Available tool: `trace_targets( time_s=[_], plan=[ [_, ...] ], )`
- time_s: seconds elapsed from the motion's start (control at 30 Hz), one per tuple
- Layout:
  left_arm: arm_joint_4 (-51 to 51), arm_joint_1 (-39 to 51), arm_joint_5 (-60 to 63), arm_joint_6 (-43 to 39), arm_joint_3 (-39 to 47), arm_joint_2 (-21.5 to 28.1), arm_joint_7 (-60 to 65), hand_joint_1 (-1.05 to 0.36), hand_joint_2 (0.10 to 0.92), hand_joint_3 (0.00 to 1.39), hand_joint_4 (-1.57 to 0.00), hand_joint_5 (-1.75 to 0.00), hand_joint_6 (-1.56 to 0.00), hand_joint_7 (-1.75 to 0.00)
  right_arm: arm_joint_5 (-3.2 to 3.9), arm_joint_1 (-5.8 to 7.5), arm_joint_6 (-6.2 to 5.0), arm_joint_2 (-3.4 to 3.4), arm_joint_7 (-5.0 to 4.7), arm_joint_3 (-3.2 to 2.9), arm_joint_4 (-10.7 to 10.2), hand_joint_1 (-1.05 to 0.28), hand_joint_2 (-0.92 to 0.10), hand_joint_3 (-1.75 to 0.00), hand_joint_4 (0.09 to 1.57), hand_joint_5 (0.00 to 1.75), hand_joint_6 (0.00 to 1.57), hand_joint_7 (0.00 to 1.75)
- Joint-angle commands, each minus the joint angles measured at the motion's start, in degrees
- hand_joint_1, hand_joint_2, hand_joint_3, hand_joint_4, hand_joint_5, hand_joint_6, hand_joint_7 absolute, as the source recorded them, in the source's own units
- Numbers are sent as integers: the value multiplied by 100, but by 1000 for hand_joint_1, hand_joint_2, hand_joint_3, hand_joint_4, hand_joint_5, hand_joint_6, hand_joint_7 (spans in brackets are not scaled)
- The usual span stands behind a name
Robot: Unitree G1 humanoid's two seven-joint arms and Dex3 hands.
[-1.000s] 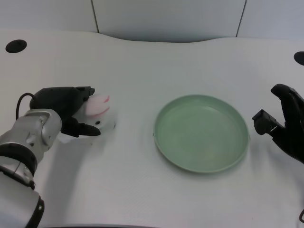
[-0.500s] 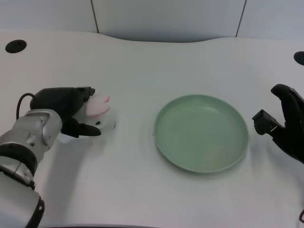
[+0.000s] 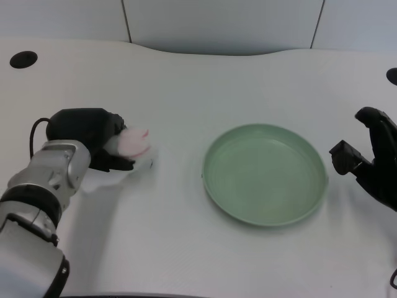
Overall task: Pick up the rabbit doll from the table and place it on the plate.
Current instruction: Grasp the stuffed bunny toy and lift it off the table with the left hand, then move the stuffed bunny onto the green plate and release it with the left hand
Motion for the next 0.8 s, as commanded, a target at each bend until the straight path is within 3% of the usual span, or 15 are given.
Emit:
trace_targets(
  time_s=[0.03,0.27,0.5,0.57,0.8],
  plan=[
    [78,-151,73,26,-54,-22,100,-576,921,105,-1421,-264,-1355,-66,122,92,-3,-30,120,-83,-104,-617,-921,-238,817,1746,744,1746],
    [74,-209,187,-74,-125,-30,265,-542,921,92,-1459,-171,-1370,-20,124,120,-70,-24,80,-47,-125,-613,-921,-268,802,1746,734,1746],
    [77,-324,141,-41,-82,-34,131,-550,921,104,-1448,-115,-1351,-3,164,92,13,-45,101,-74,-76,-601,-921,-252,802,1746,721,1746],
    [77,-369,113,-37,-54,-31,86,-551,921,133,-1452,-107,-1351,-2,168,96,-9,-47,130,-74,-79,-604,-921,-242,799,1746,705,1746],
    [71,-445,72,-152,8,-5,156,-514,921,105,-1449,-81,-1327,-1,158,104,-22,-47,90,-70,-88,-603,-921,-247,797,1746,714,1746]
  ],
)
